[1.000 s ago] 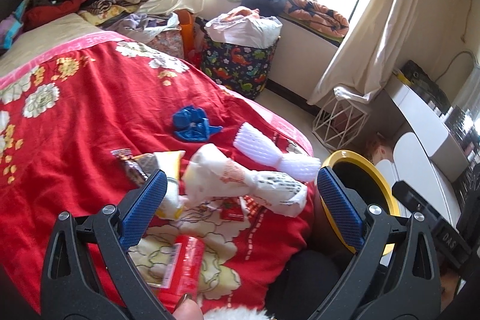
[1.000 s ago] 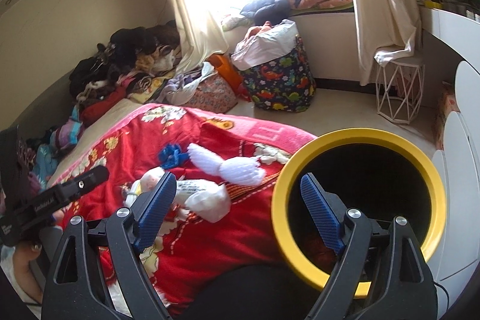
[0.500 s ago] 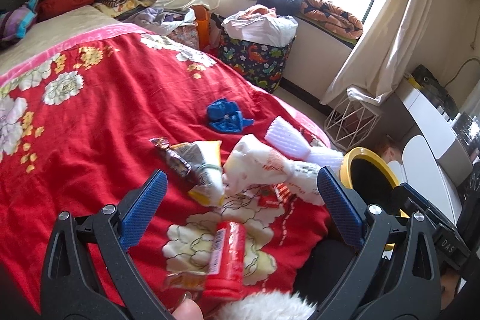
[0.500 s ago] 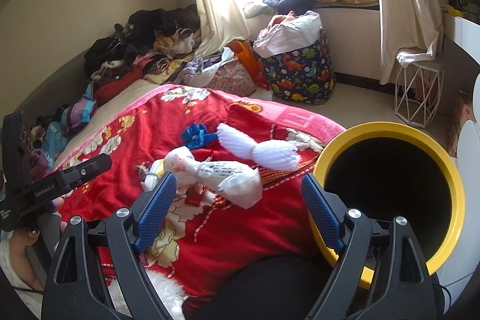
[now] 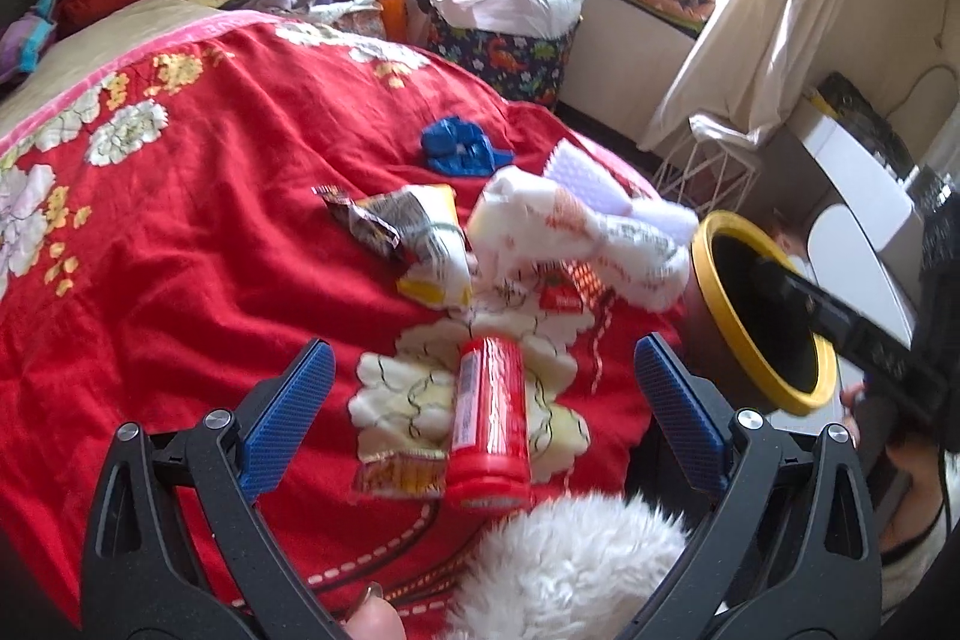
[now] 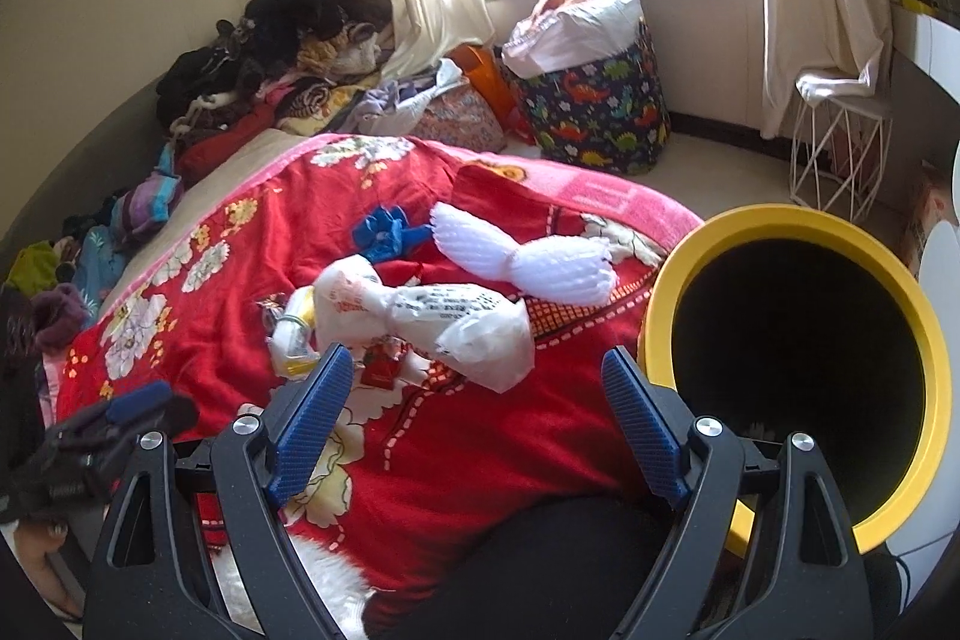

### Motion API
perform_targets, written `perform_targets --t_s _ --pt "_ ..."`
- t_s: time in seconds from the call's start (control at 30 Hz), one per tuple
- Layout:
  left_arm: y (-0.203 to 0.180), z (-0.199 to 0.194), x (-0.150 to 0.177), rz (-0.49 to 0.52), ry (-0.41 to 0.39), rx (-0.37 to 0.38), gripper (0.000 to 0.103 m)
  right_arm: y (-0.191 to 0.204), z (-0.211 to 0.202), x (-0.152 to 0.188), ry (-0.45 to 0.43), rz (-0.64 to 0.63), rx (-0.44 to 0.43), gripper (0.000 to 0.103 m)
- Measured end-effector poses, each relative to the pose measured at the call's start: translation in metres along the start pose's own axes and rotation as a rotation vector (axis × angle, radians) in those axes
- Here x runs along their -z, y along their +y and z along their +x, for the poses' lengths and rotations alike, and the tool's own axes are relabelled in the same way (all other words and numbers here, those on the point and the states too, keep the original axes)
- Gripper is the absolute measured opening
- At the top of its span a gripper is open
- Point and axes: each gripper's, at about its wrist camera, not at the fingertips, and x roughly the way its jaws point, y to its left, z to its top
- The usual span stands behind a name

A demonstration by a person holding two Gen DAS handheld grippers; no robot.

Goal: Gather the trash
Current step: 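Grasp red canister with left tool while right tool grasps white printed plastic bag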

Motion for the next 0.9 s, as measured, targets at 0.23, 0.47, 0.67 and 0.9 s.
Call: perform_targets --t_s 0.23,0.47,0.67,0.9 --pt "-0.007 0.016 0.015 0.035 0.078 -0.002 0.084 -0.004 0.022 -0.003 0.035 -0.009 0.010 0.083" --pt "-0.013 0.030 0.023 0.071 0.124 -0.030 0.069 -0.001 0.051 -0.005 0.085 -0.026 -0.003 0.083" --pt "-0.008 0.038 0.026 0.062 0.152 -0.039 0.056 -0.001 0.079 -0.009 0.132 -0.048 0.009 0.083" --pt "-0.005 0.044 0.028 0.054 0.174 -0.042 0.046 -0.003 0.099 -0.005 0.187 -0.033 -0.017 0.070"
